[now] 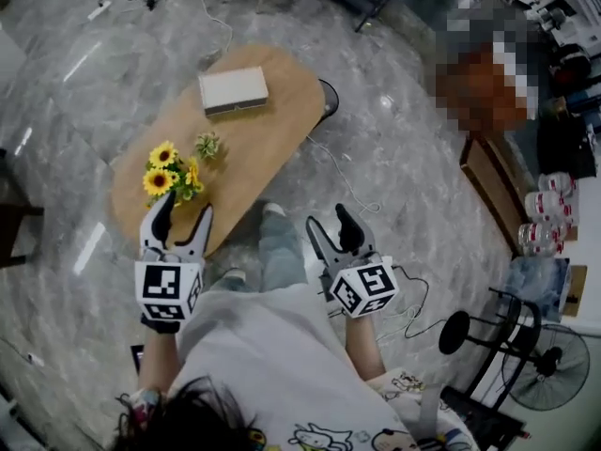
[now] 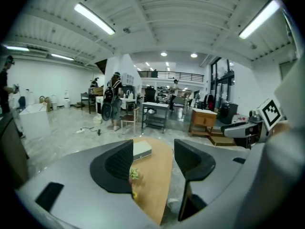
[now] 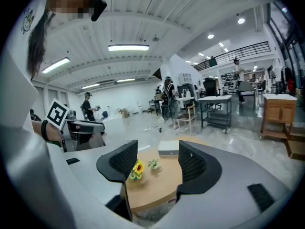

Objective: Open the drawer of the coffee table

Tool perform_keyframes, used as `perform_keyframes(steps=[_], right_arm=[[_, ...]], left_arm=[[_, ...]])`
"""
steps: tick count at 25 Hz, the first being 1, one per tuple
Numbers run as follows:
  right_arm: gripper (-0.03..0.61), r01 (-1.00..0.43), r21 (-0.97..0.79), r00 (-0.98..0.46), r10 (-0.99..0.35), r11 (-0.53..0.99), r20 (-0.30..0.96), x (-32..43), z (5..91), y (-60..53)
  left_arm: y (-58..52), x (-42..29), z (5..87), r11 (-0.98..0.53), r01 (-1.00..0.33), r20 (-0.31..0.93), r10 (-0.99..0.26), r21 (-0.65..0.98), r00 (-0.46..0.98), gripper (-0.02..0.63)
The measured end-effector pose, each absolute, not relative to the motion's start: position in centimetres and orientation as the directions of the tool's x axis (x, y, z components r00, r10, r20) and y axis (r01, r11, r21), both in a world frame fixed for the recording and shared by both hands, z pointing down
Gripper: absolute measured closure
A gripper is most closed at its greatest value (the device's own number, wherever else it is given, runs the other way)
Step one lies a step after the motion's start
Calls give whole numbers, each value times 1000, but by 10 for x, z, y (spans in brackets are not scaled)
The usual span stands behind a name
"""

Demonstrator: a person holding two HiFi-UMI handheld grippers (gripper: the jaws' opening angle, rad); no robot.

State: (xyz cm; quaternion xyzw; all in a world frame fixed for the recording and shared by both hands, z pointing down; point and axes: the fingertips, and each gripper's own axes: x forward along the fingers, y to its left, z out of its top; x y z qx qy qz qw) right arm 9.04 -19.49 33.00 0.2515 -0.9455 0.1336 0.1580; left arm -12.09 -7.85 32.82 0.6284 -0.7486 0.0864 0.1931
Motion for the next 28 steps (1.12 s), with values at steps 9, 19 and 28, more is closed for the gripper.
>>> perform_keyframes(steps=[9, 19, 28], right_arm=[[345, -7, -156, -931, 51, 988, 361, -63, 314, -276], [345, 472, -171, -780, 500, 865, 377, -144, 328, -268], [345, 663, -221, -617, 690, 715, 379, -137, 355, -185]], left_arm=[[-77, -185, 313, 648, -754, 394, -725, 111, -565, 368], [-25, -160, 319, 935, -345, 417, -349, 87, -840, 368], [49, -87, 339, 990, -116, 449, -140, 79, -883, 368]])
